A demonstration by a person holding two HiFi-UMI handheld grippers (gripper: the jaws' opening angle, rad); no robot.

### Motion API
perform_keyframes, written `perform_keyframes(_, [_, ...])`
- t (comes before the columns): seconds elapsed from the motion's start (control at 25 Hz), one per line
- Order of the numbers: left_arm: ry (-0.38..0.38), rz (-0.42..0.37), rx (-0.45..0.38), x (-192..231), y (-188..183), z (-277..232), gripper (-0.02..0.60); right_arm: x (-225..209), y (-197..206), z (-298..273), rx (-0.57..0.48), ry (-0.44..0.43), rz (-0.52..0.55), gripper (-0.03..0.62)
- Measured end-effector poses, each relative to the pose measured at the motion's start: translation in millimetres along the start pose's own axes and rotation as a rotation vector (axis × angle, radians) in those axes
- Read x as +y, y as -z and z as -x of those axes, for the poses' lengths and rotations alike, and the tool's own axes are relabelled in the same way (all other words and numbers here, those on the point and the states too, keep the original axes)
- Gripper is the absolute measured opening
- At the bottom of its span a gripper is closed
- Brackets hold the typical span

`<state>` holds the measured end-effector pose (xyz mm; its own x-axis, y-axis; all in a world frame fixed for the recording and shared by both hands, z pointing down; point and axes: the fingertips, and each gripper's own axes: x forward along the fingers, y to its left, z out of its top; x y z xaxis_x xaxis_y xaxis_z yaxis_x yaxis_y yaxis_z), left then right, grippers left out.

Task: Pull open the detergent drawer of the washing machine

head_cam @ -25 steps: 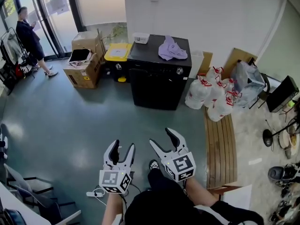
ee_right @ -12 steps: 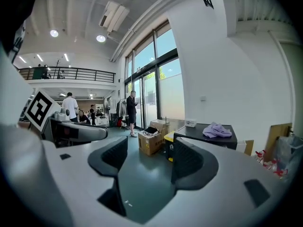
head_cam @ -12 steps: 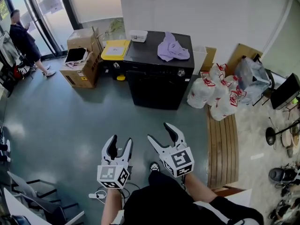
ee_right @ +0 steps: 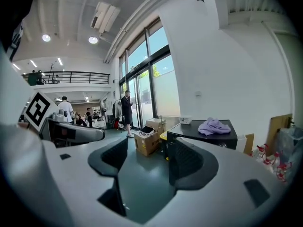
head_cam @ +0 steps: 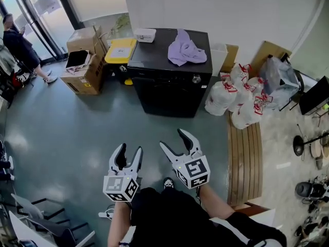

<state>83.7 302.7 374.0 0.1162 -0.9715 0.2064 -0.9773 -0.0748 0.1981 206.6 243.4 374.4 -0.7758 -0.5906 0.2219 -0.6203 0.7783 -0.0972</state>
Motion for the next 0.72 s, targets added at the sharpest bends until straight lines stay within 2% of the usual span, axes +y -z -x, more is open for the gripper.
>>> perform_keyframes(0.36, [0.008,0.006,0.016,31.7,-5.4,-67.0,0.255,-49.1,9.7,-53.6,0.043,0.041,-0.032,0.314])
perform_keyframes(0.72, [0.068,0.005,0.033,98.0,-30.5,-153.6,0.256,-81.9,-6.8,-149.1,0.084,0.094,-0.026,0.314])
